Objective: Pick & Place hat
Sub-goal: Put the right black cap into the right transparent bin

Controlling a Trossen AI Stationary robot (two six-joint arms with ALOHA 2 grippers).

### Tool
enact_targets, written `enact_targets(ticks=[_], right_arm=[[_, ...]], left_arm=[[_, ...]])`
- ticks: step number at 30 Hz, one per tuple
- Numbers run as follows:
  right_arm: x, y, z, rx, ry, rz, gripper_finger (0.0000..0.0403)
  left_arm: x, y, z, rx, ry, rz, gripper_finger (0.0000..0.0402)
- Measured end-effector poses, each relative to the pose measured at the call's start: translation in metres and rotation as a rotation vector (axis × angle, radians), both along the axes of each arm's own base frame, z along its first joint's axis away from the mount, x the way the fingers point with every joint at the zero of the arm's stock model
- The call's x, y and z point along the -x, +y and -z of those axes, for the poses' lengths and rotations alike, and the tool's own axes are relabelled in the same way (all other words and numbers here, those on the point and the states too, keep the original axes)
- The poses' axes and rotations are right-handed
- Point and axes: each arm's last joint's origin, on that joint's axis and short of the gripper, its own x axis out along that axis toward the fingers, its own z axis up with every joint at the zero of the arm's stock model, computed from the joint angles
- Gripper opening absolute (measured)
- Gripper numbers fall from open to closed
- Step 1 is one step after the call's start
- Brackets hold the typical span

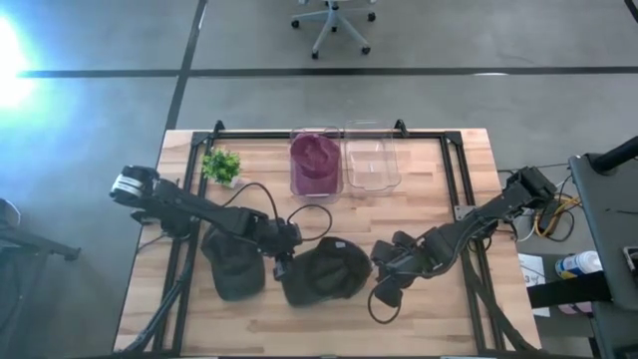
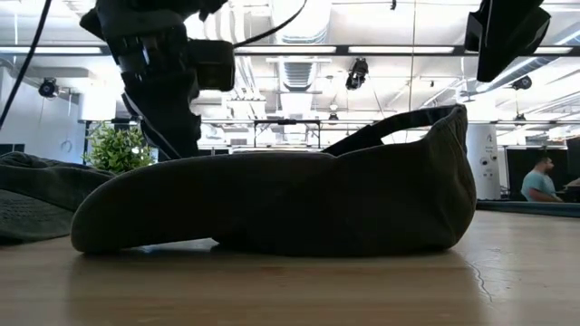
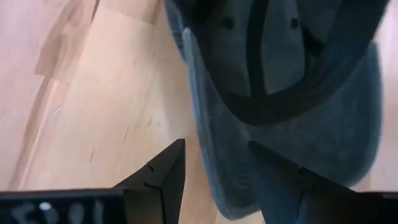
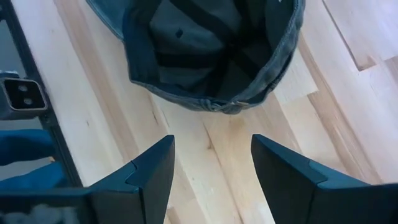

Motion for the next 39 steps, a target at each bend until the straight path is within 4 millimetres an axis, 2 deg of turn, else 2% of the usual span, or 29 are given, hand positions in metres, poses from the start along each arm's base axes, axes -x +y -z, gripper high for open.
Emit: enact_targets(ticks=[7, 12, 15, 19, 21, 25, 30, 32, 35, 37, 39], right_arm=[[-0.001, 0.001, 0.0, -0.007, -0.011, 0.0, 0.0208], [-0.002, 0.001, 0.0, -0.013, -0.017, -0.001, 0.0208], [-0.003, 0.001, -0.001, -0.022, -0.029, 0.006, 0.0208], [-0.004, 0.0, -0.001, -0.024, -0.034, 0.03, 0.0206], [-0.006, -0.004, -0.001, -0.025, -0.042, 0.06, 0.0202], [-0.011, -0.012, -0.002, -0.027, -0.056, 0.119, 0.0192], [-0.012, -0.019, -0.005, -0.019, -0.065, 0.15, 0.0178], [-0.015, -0.018, -0.013, -0.076, -0.113, 0.145, 0.0172], [-0.026, -0.012, -0.035, -0.167, -0.25, 0.112, 0.0166], [-0.033, -0.012, -0.045, -0.172, -0.292, 0.101, 0.0161], [-0.04, -0.012, -0.047, -0.15, -0.283, 0.09, 0.0156]], left_arm=[[-0.006, -0.002, 0.015, 0.005, 0.039, 0.029, 0.0165], [-0.012, -0.006, 0.022, 0.092, 0.038, 0.081, 0.016], [-0.015, -0.008, 0.025, 0.111, 0.033, 0.08, 0.0129], [-0.016, -0.01, 0.025, 0.119, 0.015, 0.087, 0.0041], [-0.016, -0.011, 0.022, 0.133, 0.0, 0.086, 0.0015], [-0.014, -0.013, 0.01, 0.15, -0.027, 0.09, 0.0008], [0.003, -0.019, -0.03, 0.15, -0.117, 0.073, 0.0005], [0.011, -0.019, -0.04, 0.155, -0.146, 0.031, 0.0005], [0.016, -0.015, -0.051, 0.17, -0.172, -0.072, 0.0005], [0.017, -0.011, -0.055, 0.191, -0.178, -0.127, 0.0005], [0.017, -0.009, -0.056, 0.205, -0.177, -0.151, 0.0005]])
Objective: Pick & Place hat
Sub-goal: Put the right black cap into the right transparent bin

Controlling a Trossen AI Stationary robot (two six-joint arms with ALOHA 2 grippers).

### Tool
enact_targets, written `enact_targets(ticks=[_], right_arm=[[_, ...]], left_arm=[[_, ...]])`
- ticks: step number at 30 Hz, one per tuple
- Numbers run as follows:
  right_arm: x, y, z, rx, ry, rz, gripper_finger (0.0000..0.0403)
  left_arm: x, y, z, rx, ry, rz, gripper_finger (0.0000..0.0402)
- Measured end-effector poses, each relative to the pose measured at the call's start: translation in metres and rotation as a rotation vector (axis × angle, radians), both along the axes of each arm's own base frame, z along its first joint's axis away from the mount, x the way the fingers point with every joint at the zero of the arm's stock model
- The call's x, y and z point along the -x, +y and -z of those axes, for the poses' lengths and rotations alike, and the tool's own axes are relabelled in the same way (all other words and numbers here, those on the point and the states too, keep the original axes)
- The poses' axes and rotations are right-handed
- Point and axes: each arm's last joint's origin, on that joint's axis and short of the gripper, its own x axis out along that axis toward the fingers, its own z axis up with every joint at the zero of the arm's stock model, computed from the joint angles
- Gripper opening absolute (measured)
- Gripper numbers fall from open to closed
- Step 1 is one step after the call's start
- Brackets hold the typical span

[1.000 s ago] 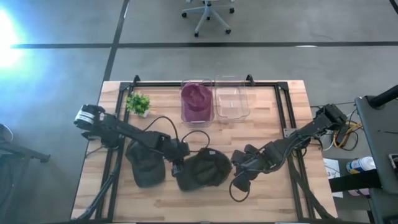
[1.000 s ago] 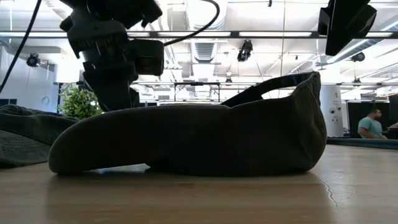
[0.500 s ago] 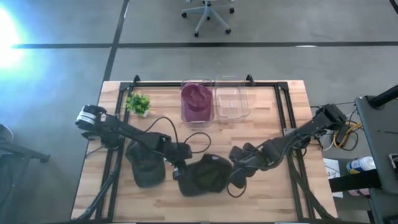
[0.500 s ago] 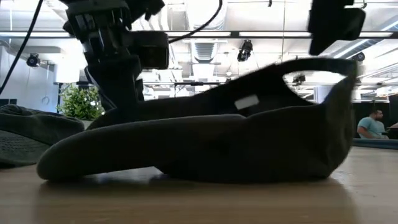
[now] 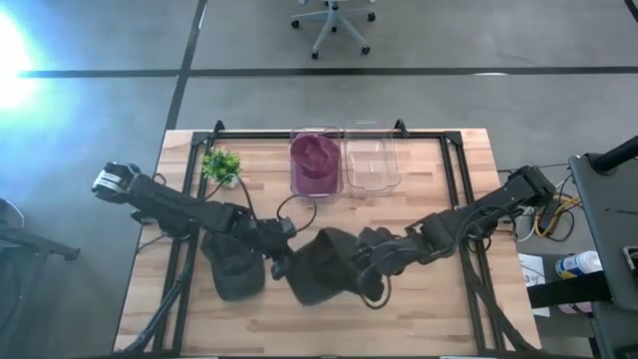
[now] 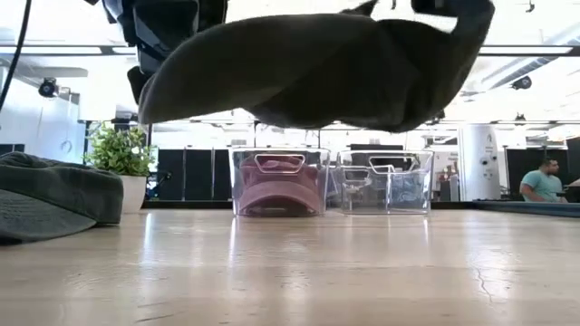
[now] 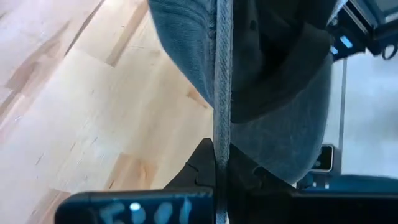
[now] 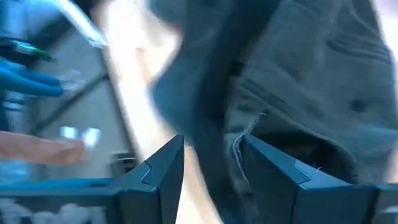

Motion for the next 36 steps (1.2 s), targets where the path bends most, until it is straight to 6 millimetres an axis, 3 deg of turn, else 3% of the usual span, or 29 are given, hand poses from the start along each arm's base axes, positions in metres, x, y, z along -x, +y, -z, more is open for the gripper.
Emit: enact_targets(ticks=[11, 17, 21, 26, 28, 32, 36], right_arm=[[-0.043, -0.016, 0.055, 0.163, 0.265, 0.064, 0.0132], [-0.052, -0.028, 0.061, 0.195, 0.266, 0.141, 0.0125], [-0.058, -0.029, 0.054, 0.142, 0.205, 0.093, 0.0127], [-0.042, -0.033, 0.055, 0.203, 0.351, 0.099, 0.0127], [-0.039, -0.032, 0.044, 0.178, 0.3, 0.069, 0.0127], [-0.025, -0.027, -0.006, 0.072, 0.057, 0.008, 0.0127], [-0.002, -0.036, -0.033, 0.083, -0.008, 0.053, 0.0128]], left_arm=[[-0.009, -0.009, -0.036, 0.058, -0.099, 0.032, 0.0005], [-0.009, -0.014, -0.043, 0.073, -0.108, 0.045, 0.0005], [-0.008, -0.015, -0.042, 0.107, -0.1, 0.073, 0.0005], [-0.008, -0.015, -0.044, 0.108, -0.115, 0.071, 0.0005], [-0.004, -0.014, -0.038, 0.078, -0.048, 0.06, 0.0005], [0.003, -0.011, -0.025, 0.03, 0.059, 0.028, 0.0005], [0.004, -0.009, -0.018, 0.023, 0.076, 0.001, 0.0009]])
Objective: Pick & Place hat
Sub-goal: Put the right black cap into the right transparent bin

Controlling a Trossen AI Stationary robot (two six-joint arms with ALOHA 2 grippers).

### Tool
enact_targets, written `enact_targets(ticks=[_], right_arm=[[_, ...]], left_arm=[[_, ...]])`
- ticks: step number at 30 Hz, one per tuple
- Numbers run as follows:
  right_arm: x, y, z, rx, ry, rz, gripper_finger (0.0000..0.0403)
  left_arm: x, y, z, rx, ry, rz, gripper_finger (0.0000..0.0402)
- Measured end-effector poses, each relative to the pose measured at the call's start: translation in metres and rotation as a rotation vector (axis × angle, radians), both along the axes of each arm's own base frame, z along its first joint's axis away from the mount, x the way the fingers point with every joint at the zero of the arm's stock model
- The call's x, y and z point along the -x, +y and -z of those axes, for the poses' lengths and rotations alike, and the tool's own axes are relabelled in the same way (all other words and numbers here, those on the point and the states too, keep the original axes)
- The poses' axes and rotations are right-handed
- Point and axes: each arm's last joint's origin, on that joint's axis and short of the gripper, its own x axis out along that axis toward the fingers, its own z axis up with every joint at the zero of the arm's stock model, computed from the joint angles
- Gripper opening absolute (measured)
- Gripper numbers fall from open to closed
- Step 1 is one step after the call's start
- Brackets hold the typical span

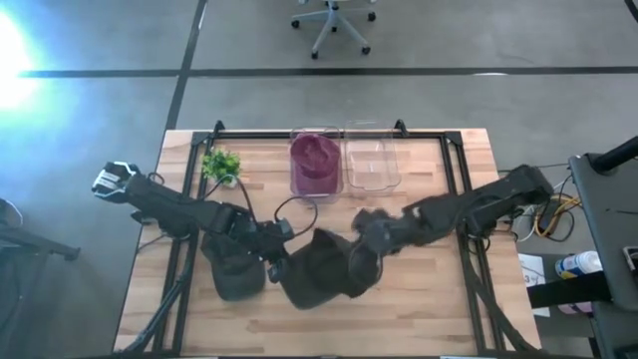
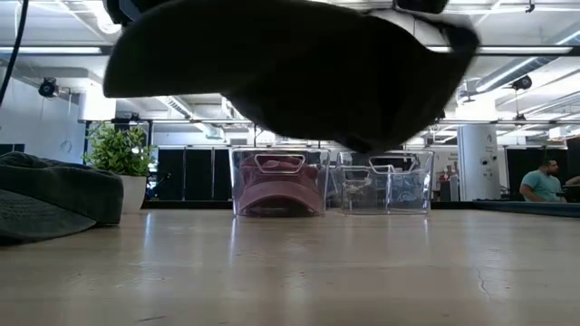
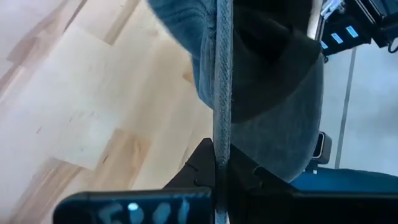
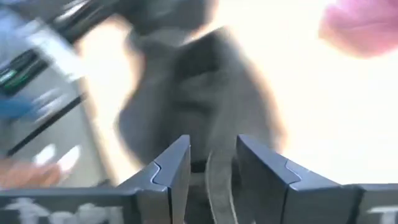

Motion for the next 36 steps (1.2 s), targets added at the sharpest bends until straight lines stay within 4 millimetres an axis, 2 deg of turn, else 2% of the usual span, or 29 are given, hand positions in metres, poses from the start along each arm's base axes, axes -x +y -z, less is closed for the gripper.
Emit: enact_targets(ticks=[3, 5, 7, 11, 15, 20, 22, 25, 27, 31, 36], right_arm=[[0.026, -0.015, -0.006, 0.084, 0.103, 0.135, 0.0128], [0.038, -0.022, 0.001, 0.107, 0.21, 0.183, 0.0128], [0.041, -0.022, 0.012, 0.108, 0.28, 0.193, 0.0127], [0.038, -0.02, 0.035, 0.063, 0.309, 0.203, 0.0127], [0.024, -0.013, 0.07, 0.006, 0.317, 0.162, 0.0127], [0.007, -0.007, 0.095, -0.038, 0.273, 0.11, 0.0123], [0.0, -0.004, 0.094, -0.073, 0.208, 0.097, 0.0121], [-0.011, 0.0, 0.081, -0.133, 0.069, 0.069, 0.0116], [-0.017, 0.0, 0.078, -0.14, 0.036, 0.063, 0.0113], [-0.032, 0.001, 0.087, -0.137, 0.057, 0.06, 0.0107], [-0.061, 0.012, 0.097, -0.182, 0.043, -0.032, 0.0108]], left_arm=[[0.0, -0.001, 0.0, -0.003, -0.005, -0.002, 0.0007], [0.0, -0.002, 0.0, -0.005, -0.008, -0.001, 0.0005], [0.0, -0.002, -0.001, -0.004, -0.012, -0.002, 0.0005], [0.0, -0.003, -0.001, -0.004, -0.009, -0.006, 0.0005], [0.002, -0.004, -0.002, 0.002, -0.013, -0.006, 0.0005], [0.003, -0.004, -0.007, 0.006, -0.02, -0.005, 0.0005], [0.003, -0.004, -0.007, 0.006, -0.018, -0.005, 0.0005], [0.002, -0.004, -0.006, 0.004, -0.015, -0.005, 0.0005], [0.002, -0.004, -0.005, 0.003, -0.013, -0.005, 0.0005], [0.001, -0.003, -0.006, -0.007, -0.023, -0.01, 0.0005], [-0.001, 0.001, -0.006, -0.015, -0.033, -0.021, 0.0005]])
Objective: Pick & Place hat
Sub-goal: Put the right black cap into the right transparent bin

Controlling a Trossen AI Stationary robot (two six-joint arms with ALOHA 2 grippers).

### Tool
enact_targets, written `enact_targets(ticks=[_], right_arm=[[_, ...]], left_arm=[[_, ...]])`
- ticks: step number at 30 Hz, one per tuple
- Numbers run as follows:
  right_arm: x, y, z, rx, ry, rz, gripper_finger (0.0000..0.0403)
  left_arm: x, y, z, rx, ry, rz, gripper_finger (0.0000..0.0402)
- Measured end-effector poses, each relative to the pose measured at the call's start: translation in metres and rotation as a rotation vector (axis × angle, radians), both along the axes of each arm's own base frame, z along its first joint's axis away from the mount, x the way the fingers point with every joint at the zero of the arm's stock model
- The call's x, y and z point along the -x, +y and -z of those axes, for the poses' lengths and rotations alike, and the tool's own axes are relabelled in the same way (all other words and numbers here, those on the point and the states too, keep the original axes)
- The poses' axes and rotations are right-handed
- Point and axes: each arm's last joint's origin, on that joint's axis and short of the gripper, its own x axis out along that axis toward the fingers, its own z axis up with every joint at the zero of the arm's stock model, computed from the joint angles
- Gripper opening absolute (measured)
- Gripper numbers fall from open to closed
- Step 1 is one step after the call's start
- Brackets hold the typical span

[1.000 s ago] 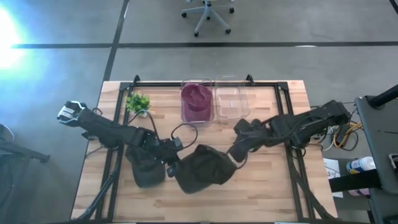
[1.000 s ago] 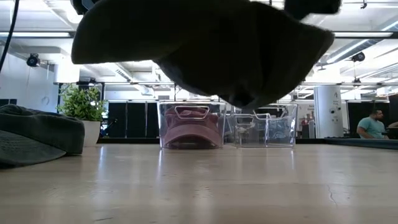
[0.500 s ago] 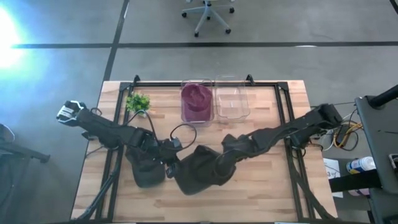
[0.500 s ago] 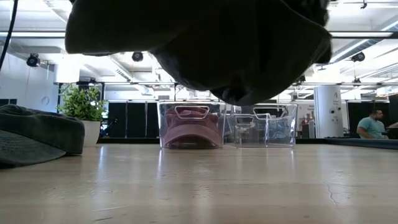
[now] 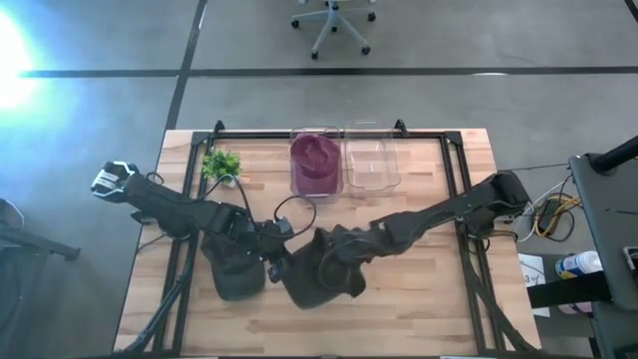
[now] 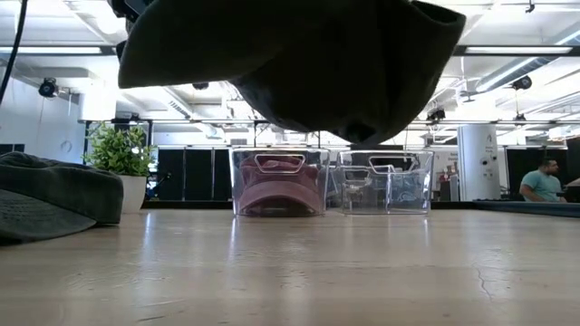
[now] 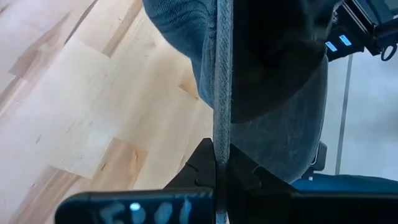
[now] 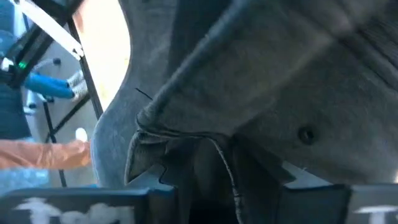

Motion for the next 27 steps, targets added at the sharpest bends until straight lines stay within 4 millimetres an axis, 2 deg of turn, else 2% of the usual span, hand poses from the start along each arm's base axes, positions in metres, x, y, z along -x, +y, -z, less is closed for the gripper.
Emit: enact_targets(ticks=[6, 13, 20, 27], right_arm=[[-0.033, 0.007, 0.012, 0.012, 0.01, -0.049, 0.0109], [-0.052, 0.011, 0.028, 0.055, 0.096, -0.066, 0.0109], [-0.045, 0.009, 0.021, 0.084, 0.151, -0.072, 0.0109], [-0.031, 0.004, -0.012, 0.089, 0.12, -0.061, 0.0109]], left_arm=[[-0.002, 0.002, -0.001, -0.018, -0.021, -0.015, 0.0005], [-0.002, 0.002, 0.003, -0.03, -0.009, -0.015, 0.0005], [-0.003, 0.006, 0.003, -0.061, -0.016, -0.045, 0.0005], [-0.001, 0.014, 0.016, -0.074, 0.001, -0.074, 0.0005]])
